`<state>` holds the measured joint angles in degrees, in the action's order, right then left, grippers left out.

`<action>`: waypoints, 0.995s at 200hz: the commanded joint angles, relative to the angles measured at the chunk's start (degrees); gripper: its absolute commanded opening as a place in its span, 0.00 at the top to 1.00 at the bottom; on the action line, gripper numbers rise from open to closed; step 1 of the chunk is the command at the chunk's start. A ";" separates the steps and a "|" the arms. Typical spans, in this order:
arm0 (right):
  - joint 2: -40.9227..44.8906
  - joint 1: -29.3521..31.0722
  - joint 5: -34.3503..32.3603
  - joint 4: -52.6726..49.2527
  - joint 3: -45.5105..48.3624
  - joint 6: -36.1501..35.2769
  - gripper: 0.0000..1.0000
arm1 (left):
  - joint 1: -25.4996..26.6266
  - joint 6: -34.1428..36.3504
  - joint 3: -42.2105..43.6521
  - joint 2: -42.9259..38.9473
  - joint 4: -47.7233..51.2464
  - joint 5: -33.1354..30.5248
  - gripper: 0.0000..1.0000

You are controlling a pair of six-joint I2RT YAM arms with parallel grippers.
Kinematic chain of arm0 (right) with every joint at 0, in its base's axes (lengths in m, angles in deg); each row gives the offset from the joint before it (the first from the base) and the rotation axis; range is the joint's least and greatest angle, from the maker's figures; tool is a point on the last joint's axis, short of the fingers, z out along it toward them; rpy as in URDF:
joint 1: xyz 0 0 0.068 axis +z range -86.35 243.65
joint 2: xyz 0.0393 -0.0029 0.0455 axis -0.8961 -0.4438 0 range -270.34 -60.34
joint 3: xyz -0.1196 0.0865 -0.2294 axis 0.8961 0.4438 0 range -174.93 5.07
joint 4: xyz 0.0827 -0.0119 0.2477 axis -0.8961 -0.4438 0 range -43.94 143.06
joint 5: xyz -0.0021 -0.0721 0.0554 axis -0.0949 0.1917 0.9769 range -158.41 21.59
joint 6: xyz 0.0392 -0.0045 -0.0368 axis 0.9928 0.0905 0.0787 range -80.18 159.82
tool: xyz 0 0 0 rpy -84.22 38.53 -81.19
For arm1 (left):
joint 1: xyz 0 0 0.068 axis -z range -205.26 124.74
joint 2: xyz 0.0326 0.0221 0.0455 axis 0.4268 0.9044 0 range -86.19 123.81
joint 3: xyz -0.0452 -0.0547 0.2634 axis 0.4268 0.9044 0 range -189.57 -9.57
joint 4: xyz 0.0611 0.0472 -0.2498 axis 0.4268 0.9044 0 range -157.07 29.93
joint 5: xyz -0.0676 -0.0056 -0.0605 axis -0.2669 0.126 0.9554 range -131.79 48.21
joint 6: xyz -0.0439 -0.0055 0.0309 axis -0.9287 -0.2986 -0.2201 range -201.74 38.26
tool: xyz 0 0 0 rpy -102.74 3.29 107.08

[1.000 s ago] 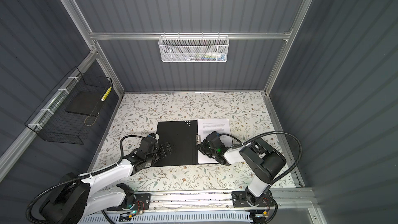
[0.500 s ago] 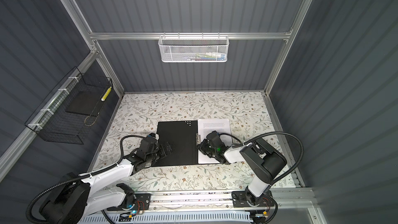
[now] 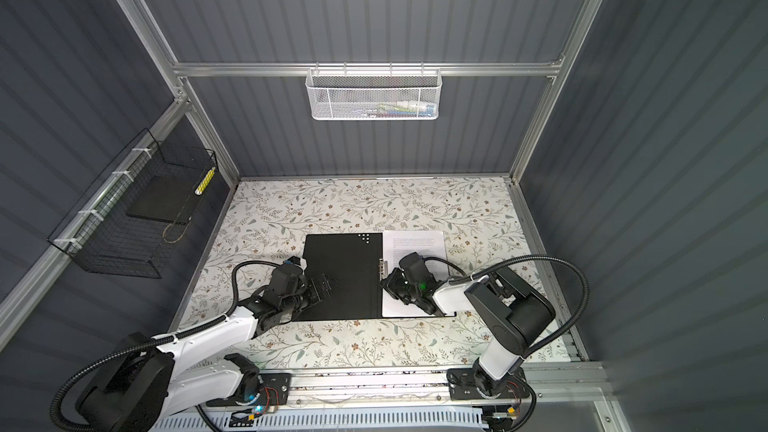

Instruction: Put the files into the folder

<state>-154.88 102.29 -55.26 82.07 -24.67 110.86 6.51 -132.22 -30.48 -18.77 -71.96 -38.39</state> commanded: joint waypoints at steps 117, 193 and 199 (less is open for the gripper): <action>-1.86 -1.19 0.11 -4.81 0.88 -0.83 0.77 | -0.85 -0.93 3.24 2.97 10.82 -1.20 0.00; 2.87 -1.26 -1.24 -7.22 1.27 -1.34 0.72 | -0.93 -0.48 3.03 2.55 11.13 -1.11 0.00; 4.23 -1.29 -2.11 -8.61 1.30 -1.74 0.70 | -0.92 -0.21 2.86 2.46 11.21 -1.11 0.00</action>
<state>-153.94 101.45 -53.69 81.59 -24.56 110.89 6.51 -132.22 -30.48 -18.69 -72.07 -38.39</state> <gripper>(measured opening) 0.281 0.997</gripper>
